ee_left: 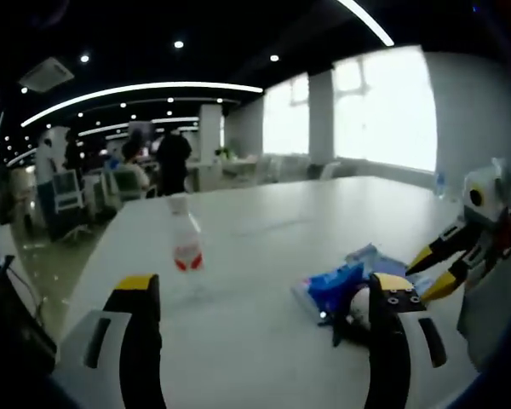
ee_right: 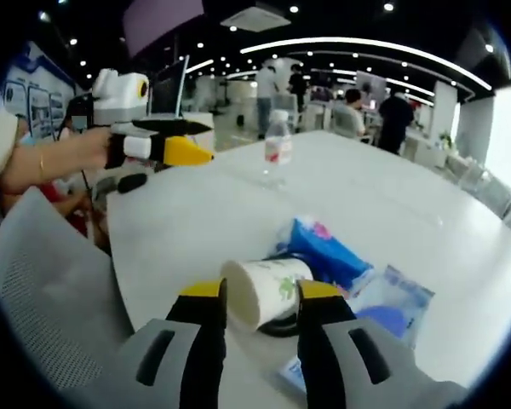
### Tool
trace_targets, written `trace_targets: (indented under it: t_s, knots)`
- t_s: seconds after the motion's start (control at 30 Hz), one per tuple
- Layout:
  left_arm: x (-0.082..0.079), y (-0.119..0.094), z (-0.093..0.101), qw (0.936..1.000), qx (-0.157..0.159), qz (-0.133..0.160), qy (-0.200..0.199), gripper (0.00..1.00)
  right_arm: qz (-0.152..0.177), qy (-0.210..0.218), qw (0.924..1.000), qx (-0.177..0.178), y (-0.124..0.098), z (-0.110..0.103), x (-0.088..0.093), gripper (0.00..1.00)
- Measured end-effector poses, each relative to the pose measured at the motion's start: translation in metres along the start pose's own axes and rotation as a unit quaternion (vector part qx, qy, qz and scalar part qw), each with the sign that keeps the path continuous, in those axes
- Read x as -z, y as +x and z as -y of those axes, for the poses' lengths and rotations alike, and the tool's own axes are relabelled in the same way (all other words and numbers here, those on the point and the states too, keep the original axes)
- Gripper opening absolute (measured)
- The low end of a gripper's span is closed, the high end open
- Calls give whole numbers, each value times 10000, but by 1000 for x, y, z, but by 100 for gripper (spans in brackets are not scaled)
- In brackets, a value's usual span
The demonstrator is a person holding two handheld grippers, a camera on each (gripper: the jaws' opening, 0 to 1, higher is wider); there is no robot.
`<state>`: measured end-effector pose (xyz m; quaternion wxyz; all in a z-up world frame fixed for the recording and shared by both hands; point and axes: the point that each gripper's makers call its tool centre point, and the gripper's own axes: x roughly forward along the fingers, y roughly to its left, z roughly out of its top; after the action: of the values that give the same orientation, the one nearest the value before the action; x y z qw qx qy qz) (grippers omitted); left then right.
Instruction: Arrange the tabletop items into an orderly group along one side of the table until the central work area is clear of visible clutter.
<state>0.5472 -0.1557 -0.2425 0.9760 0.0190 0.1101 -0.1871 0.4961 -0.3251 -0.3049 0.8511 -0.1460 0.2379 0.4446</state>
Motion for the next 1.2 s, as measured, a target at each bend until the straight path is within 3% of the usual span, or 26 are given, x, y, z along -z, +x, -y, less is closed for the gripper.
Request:
trace_targets:
  t_s: [0.33, 0.57, 0.8, 1.2]
  knots:
    - [-1, -15, 29, 9984, 492, -39, 258, 99, -235, -385, 9990, 15, 11, 2, 10, 21]
    - [4, -17, 48, 9961, 873, -108, -7, 99, -390, -769, 9963, 73, 12, 3, 19, 14]
    - [10, -15, 64, 9939, 1093, -176, 20, 97, -288, -1043, 9938, 272, 8, 11, 12, 6]
    - [14, -15, 96, 9865, 1598, -219, 268, 94, -158, -619, 9969, 450, 0, 25, 3, 2]
